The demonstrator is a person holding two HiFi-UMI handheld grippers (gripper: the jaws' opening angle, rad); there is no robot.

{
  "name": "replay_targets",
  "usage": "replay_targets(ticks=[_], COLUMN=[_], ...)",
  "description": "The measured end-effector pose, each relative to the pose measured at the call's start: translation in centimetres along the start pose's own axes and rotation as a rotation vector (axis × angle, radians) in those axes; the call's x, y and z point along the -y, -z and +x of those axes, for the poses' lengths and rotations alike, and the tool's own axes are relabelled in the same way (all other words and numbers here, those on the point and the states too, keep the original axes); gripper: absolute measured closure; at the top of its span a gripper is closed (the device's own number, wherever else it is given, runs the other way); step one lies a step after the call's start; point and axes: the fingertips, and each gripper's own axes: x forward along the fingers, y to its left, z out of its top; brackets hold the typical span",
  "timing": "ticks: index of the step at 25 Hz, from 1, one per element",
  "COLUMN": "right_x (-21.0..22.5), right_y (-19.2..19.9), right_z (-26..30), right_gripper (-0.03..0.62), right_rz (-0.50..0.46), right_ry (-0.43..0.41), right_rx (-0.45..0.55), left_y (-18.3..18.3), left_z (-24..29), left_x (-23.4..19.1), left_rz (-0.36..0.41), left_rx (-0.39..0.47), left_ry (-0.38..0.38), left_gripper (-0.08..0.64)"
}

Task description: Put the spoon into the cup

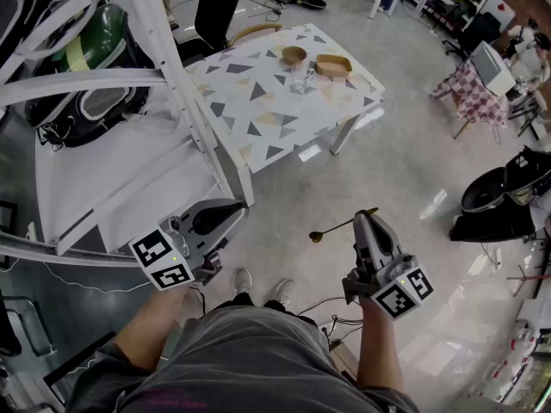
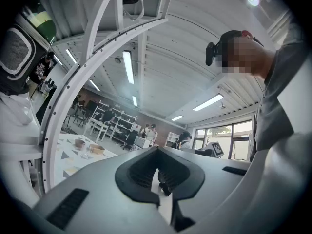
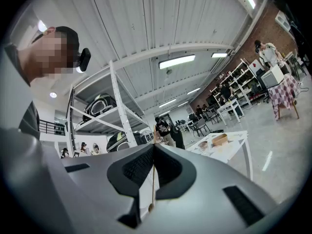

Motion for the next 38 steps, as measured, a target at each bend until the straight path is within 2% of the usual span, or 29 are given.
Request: replay_targets(ticks=[10,25,38], right_x=[1.1,5.8,10.3], right_y=[-0.8,-1.8,-3.5], right_z=[-1.1,-3.7,-2.7], right_gripper=[0.571,0.571,0.571], right_rz=[0.003,0.029,0.053], right_ry=[-0.029,-0.072,-0.06], right_rx=[0.017,-0.01,0.016], left_y=[0.8,3.0,3.1], left_z=[1.9,6.1,10.1], left_x=[1.3,3.2,1.5], left_rz=[0.004,0.006,0.017], left_rx=[-0.004,0.003,-0.008], left_ry=[-0.01,-0.065,-0.061], left_gripper=[0.545,0.545,0.545])
